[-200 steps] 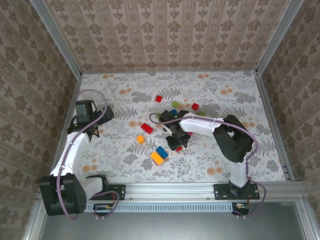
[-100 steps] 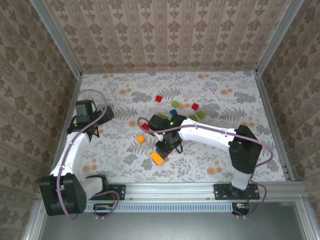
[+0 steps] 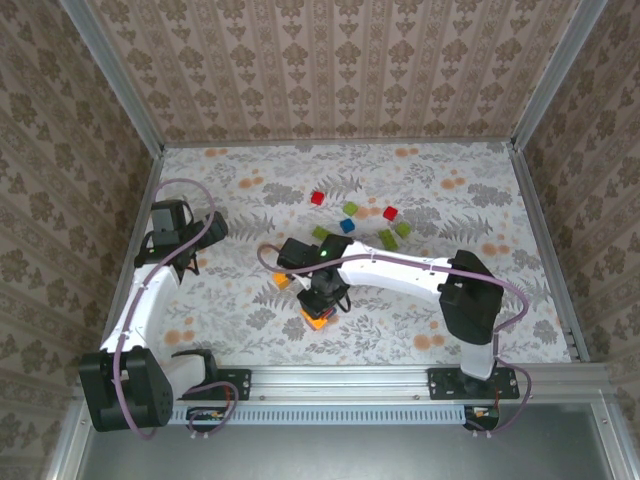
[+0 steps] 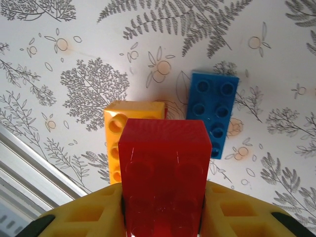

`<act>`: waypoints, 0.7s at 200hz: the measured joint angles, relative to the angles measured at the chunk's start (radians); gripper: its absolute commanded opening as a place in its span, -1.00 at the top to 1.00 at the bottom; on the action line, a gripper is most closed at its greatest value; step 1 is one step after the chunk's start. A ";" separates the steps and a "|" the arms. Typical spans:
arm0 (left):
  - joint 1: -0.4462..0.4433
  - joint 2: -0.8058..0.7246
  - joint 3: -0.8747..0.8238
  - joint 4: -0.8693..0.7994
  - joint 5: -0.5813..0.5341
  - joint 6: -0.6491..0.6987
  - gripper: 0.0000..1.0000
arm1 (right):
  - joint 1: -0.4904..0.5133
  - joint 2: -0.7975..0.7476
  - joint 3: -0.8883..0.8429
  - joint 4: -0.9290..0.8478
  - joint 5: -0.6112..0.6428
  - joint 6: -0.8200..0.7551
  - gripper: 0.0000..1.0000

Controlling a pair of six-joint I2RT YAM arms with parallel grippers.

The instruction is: Assemble a carrot with lego

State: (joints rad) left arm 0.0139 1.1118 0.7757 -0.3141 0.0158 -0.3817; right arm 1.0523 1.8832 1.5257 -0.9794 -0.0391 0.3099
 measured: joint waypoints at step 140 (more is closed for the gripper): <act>0.000 0.000 0.000 0.000 0.000 0.000 -1.00 | 0.022 0.053 0.031 -0.023 -0.022 0.005 0.29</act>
State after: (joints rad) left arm 0.0139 1.1118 0.7757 -0.3141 0.0158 -0.3813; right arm 1.0744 1.9358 1.5566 -1.0027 -0.0612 0.3145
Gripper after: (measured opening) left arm 0.994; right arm 0.355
